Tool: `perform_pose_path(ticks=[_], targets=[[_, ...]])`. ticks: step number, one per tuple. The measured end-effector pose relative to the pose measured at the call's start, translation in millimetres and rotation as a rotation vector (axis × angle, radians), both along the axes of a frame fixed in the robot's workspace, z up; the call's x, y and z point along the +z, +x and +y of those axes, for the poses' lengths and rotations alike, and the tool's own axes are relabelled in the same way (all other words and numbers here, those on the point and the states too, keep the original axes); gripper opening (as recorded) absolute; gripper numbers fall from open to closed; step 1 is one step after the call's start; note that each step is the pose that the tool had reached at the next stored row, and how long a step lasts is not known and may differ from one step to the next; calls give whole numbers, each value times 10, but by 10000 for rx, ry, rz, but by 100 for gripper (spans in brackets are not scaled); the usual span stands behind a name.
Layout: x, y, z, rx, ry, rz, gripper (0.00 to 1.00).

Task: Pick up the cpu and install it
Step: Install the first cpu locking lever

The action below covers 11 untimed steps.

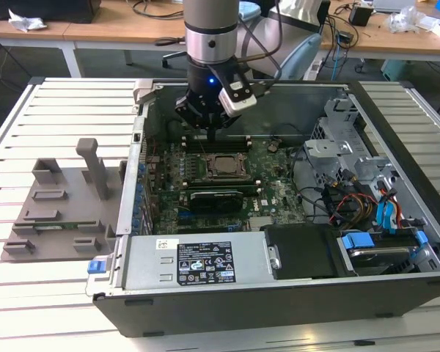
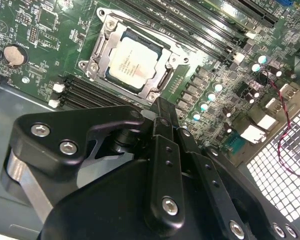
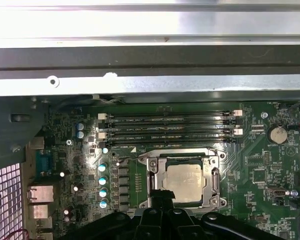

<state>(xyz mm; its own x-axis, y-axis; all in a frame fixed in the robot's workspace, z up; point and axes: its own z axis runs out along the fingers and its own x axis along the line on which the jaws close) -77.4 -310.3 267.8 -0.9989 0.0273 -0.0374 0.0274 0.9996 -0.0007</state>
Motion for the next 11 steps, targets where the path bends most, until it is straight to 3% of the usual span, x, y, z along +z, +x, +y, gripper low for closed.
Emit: perform_pose_path(ticks=[11], targets=[[-1, -79, 0, 0, 0, 0, 11]])
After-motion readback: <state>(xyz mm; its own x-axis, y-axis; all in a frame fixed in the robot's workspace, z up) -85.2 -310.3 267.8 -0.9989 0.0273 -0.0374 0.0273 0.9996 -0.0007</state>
